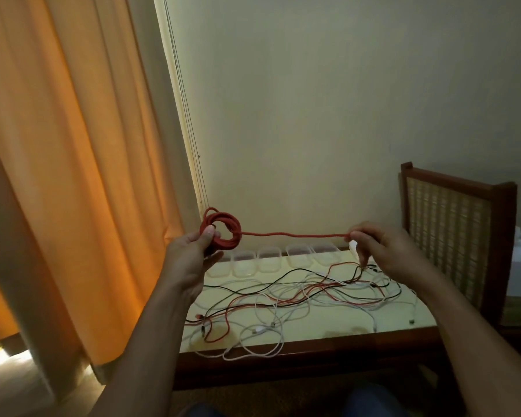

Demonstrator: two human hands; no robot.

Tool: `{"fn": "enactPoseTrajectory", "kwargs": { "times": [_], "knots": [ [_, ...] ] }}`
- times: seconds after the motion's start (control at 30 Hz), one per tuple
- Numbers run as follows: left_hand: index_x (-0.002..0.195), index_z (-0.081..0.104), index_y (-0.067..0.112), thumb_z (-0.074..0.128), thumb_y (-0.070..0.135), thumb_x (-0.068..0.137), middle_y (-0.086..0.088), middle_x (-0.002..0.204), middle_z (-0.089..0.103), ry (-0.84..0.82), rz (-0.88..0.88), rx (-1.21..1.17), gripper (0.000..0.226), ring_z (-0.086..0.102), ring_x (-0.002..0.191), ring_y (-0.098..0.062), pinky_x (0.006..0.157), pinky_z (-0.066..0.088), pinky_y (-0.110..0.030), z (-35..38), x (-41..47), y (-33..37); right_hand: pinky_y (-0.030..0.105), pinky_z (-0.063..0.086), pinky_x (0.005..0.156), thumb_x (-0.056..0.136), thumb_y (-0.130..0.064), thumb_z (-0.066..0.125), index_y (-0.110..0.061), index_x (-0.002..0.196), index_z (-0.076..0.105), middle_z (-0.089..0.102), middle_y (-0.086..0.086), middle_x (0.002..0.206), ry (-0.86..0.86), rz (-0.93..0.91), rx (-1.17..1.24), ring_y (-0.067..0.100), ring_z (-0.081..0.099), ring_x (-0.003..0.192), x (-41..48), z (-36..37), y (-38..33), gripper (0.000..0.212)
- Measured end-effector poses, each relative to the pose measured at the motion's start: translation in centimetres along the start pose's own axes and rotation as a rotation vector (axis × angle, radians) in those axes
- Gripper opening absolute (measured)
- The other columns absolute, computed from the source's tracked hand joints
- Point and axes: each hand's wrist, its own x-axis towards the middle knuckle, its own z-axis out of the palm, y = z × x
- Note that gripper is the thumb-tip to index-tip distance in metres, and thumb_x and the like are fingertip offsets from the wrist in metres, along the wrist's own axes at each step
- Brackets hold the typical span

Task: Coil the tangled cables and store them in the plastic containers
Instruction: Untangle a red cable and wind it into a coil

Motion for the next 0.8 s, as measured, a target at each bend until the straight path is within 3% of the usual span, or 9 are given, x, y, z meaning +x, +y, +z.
{"fn": "enactPoseTrajectory", "kwargs": {
  "times": [0.1, 0.17, 0.23, 0.37, 0.5, 0.6, 0.7, 0.8],
  "knots": [
    [0.100, 0.068, 0.000, 0.061, 0.013, 0.101, -0.019, 0.101, 0.068, 0.009, -0.017, -0.060, 0.014, 0.064, 0.106, -0.036, 0.080, 0.056, -0.040, -0.3, 0.8, 0.2, 0.041, 0.040, 0.094, 0.103, -0.033, 0.053, -0.032, 0.097, 0.066, 0.073, -0.013, 0.083, 0.055, -0.050, -0.522, 0.015, 0.067, 0.088, 2.0, -0.2, 2.0, 0.015],
    [0.106, 0.066, -0.004, 0.060, 0.012, 0.102, -0.022, 0.107, 0.067, -0.012, -0.054, -0.162, 0.017, 0.063, 0.113, -0.038, 0.084, 0.056, -0.042, -0.2, 0.9, 0.2, 0.040, 0.031, 0.091, 0.101, -0.032, 0.057, -0.031, 0.101, 0.072, 0.072, -0.008, 0.098, 0.170, -0.101, -0.676, 0.024, 0.059, 0.102, 2.8, 0.3, 3.0, 0.015],
    [0.112, 0.064, -0.007, 0.059, 0.010, 0.101, -0.024, 0.110, 0.068, -0.054, -0.120, -0.294, 0.020, 0.063, 0.115, -0.034, 0.090, 0.056, -0.043, 0.5, 0.1, 0.2, 0.039, 0.035, 0.085, 0.096, -0.024, 0.066, -0.021, 0.101, 0.079, 0.070, 0.001, 0.101, 0.246, -0.147, -0.663, 0.029, 0.055, 0.103, 3.2, 1.1, 3.5, 0.014],
    [0.123, 0.060, -0.005, 0.069, 0.010, 0.085, -0.023, 0.110, 0.072, -0.191, -0.254, -0.460, 0.042, 0.070, 0.109, -0.032, 0.103, 0.052, -0.050, 2.3, -2.0, -0.3, 0.037, 0.056, 0.075, 0.094, -0.015, 0.067, -0.014, 0.101, 0.078, 0.075, 0.003, 0.088, 0.200, 0.092, -0.249, 0.018, 0.069, 0.081, 2.0, 3.7, 3.0, 0.013],
    [0.098, 0.065, -0.005, 0.063, 0.002, 0.094, -0.021, 0.089, 0.075, -0.238, -0.298, -0.459, 0.008, 0.071, 0.097, -0.032, 0.110, 0.046, -0.054, 4.3, -3.9, -1.3, 0.030, 0.062, 0.062, 0.095, -0.002, 0.065, 0.005, 0.102, 0.069, 0.073, 0.017, 0.083, 0.156, 0.429, 0.628, 0.022, 0.072, 0.067, -0.4, 7.5, 1.1, 0.011],
    [0.097, 0.065, -0.007, 0.062, 0.000, 0.094, -0.023, 0.094, 0.073, -0.277, -0.299, -0.444, 0.009, 0.068, 0.099, -0.031, 0.113, 0.044, -0.052, 5.7, -4.7, -2.2, 0.031, 0.064, 0.072, 0.094, 0.002, 0.063, 0.013, 0.105, 0.063, 0.071, 0.027, 0.091, 0.199, 0.571, 1.166, 0.028, 0.074, 0.079, -1.2, 9.4, -0.5, 0.015],
    [0.108, 0.065, -0.008, 0.064, 0.005, 0.088, -0.026, 0.109, 0.069, -0.360, -0.289, -0.474, 0.023, 0.065, 0.113, -0.034, 0.115, 0.043, -0.050, 6.3, -5.0, -2.9, 0.036, 0.063, 0.082, 0.093, 0.005, 0.063, 0.015, 0.109, 0.061, 0.071, 0.030, 0.103, 0.277, 0.542, 1.377, 0.036, 0.074, 0.096, -1.3, 10.5, -2.3, 0.018],
    [0.117, 0.064, -0.008, 0.062, 0.007, 0.093, -0.026, 0.117, 0.067, -0.380, -0.278, -0.471, 0.028, 0.063, 0.116, -0.032, 0.113, 0.045, -0.048, 6.5, -5.3, -3.4, 0.035, 0.064, 0.078, 0.093, 0.006, 0.062, 0.007, 0.101, 0.062, 0.072, 0.024, 0.090, 0.299, 0.479, 1.418, 0.030, 0.076, 0.086, -1.6, 10.6, -3.9, 0.007]
  ]
}}
